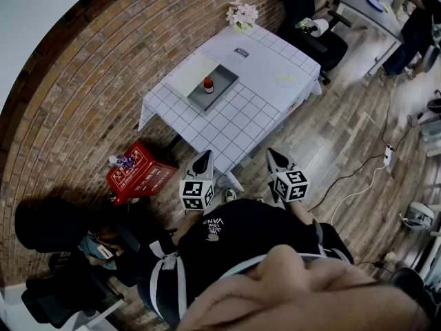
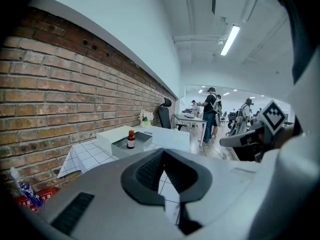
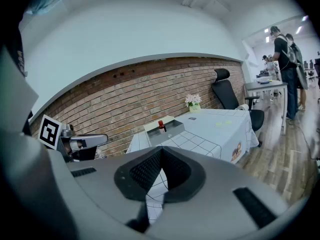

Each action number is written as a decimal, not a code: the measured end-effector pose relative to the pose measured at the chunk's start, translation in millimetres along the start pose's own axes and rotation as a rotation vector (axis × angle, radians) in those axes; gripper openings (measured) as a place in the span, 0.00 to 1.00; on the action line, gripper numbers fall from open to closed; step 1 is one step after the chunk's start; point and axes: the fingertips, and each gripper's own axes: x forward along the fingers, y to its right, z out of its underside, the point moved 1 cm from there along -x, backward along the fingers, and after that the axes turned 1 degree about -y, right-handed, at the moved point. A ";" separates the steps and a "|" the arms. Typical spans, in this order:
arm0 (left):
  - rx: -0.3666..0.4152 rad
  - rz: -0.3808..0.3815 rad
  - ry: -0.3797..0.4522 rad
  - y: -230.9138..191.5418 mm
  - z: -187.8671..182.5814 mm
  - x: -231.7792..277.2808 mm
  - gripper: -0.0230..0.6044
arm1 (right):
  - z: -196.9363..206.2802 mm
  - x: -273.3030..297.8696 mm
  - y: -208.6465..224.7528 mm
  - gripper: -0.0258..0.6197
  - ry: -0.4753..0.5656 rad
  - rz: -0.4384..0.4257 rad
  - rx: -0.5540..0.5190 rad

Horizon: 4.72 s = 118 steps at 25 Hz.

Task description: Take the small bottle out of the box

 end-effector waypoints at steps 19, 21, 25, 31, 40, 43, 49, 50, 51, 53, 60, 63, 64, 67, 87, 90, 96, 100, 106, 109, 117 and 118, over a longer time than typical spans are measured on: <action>0.030 0.123 -0.018 -39.7 4.3 18.0 0.05 | 0.9 35.9 -19.8 0.04 0.060 0.054 0.108; 0.030 0.118 -0.020 -42.5 2.0 23.7 0.05 | -2.9 39.2 -17.0 0.04 0.069 0.051 0.115; 0.020 0.089 -0.028 -40.7 -1.1 37.5 0.05 | -10.5 42.1 -2.4 0.04 0.075 0.034 0.124; -0.023 0.012 -0.024 -19.5 -7.6 65.8 0.05 | -24.2 45.7 37.3 0.04 0.022 -0.026 0.076; -0.072 -0.099 0.004 17.9 -17.8 109.3 0.05 | -48.9 56.7 95.4 0.04 -0.028 -0.145 0.013; -0.086 -0.136 0.010 28.2 -19.0 120.6 0.05 | -54.4 59.8 110.9 0.04 -0.047 -0.185 -0.006; -0.123 -0.222 0.017 44.9 -19.0 133.4 0.05 | -64.1 65.4 135.4 0.04 -0.087 -0.258 -0.037; -0.131 -0.239 0.017 46.9 -17.8 134.6 0.05 | -65.5 66.1 138.7 0.04 -0.094 -0.270 -0.044; -0.140 -0.255 0.018 49.1 -16.8 135.6 0.05 | -66.6 66.5 141.9 0.04 -0.101 -0.282 -0.051; -0.156 -0.281 0.020 54.1 -15.2 137.1 0.05 | -67.2 66.5 148.1 0.04 -0.115 -0.303 -0.063; -0.180 -0.333 0.011 57.3 -14.1 140.3 0.05 | -71.3 77.2 159.5 0.04 -0.138 -0.343 -0.074; -0.177 -0.340 0.009 49.6 -18.0 142.5 0.05 | -72.4 84.9 157.1 0.04 -0.143 -0.350 -0.063; -0.175 -0.341 0.008 46.1 -20.1 143.1 0.05 | -72.7 87.5 155.1 0.04 -0.146 -0.351 -0.059; -0.161 -0.344 0.006 31.9 -27.6 145.3 0.05 | -74.7 97.0 147.8 0.04 -0.148 -0.348 -0.056; -0.141 -0.352 0.006 -78.7 -39.5 137.3 0.05 | -90.3 181.0 81.4 0.04 -0.134 -0.338 -0.063; -0.137 -0.358 -0.007 -90.7 -36.2 138.5 0.05 | -89.8 189.4 77.3 0.04 -0.134 -0.331 -0.051; -0.150 -0.384 -0.009 -100.7 -36.9 151.0 0.05 | -97.2 206.8 77.5 0.04 -0.156 -0.362 -0.063; -0.148 -0.398 0.006 -107.0 -40.8 168.6 0.05 | -104.0 217.6 85.1 0.04 -0.186 -0.391 -0.084; -0.134 -0.478 0.003 -119.7 -46.6 195.1 0.05 | -114.1 233.4 102.3 0.04 -0.228 -0.430 -0.115; -0.142 -0.505 0.007 -127.5 -50.3 208.1 0.06 | -119.8 241.2 107.1 0.04 -0.241 -0.457 -0.132; -0.155 -0.538 -0.006 -143.1 -51.9 241.8 0.06 | -132.9 256.7 126.5 0.04 -0.263 -0.480 -0.158; -0.156 -0.536 -0.014 -144.4 -50.3 245.9 0.08 | -134.1 258.0 128.7 0.04 -0.265 -0.481 -0.159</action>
